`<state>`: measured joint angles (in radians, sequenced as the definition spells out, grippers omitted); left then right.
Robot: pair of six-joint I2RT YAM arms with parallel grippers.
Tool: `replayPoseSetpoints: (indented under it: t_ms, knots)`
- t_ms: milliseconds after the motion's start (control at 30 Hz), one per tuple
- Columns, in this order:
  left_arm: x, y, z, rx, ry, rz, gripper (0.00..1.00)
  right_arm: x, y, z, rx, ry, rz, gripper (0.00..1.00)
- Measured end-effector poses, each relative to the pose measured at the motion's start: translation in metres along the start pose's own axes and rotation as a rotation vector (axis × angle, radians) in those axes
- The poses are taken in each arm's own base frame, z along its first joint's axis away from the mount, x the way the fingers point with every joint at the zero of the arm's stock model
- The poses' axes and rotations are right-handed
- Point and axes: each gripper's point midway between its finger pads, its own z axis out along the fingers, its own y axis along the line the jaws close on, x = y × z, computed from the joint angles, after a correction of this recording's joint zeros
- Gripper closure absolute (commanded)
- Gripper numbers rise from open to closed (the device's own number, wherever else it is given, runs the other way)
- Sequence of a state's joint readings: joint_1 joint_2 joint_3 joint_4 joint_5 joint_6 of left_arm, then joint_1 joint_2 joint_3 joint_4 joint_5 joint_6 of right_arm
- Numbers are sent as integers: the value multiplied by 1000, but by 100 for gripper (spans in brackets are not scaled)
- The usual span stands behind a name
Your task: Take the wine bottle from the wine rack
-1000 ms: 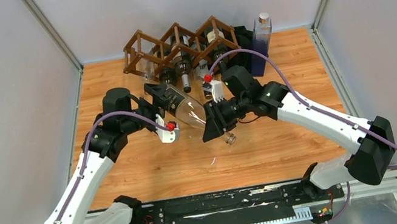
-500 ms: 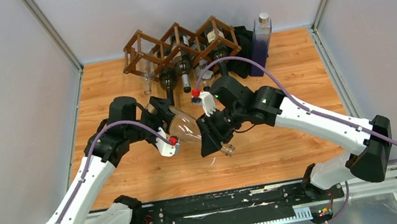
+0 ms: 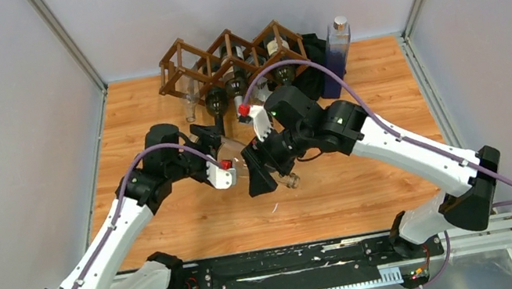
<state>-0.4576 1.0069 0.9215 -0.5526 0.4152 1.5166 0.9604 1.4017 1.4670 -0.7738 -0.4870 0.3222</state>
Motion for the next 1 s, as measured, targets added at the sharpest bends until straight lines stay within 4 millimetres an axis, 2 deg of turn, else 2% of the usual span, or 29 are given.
replayPoseSetpoints:
  t_ms: [100, 333, 500, 633, 867, 1000]
  knots:
    - [1, 3, -3, -82, 2, -74, 100, -20, 7, -8, -7, -69, -67, 11]
    - [3, 18, -15, -287, 16, -112, 100, -51, 3, -20, 44, -182, -130, 8]
    - [-2, 34, -25, -376, -6, -164, 100, -92, 8, -51, 93, -363, -215, 7]
    - [-9, 42, -37, -438, -28, -136, 100, -113, 16, -79, 129, -486, -277, 6]
    - [-9, 38, -39, -448, -26, -119, 100, -131, 24, -118, 177, -622, -337, 5]
    - [-4, 35, -36, -451, -21, -234, 100, -134, 29, -141, 198, -687, -355, 5]
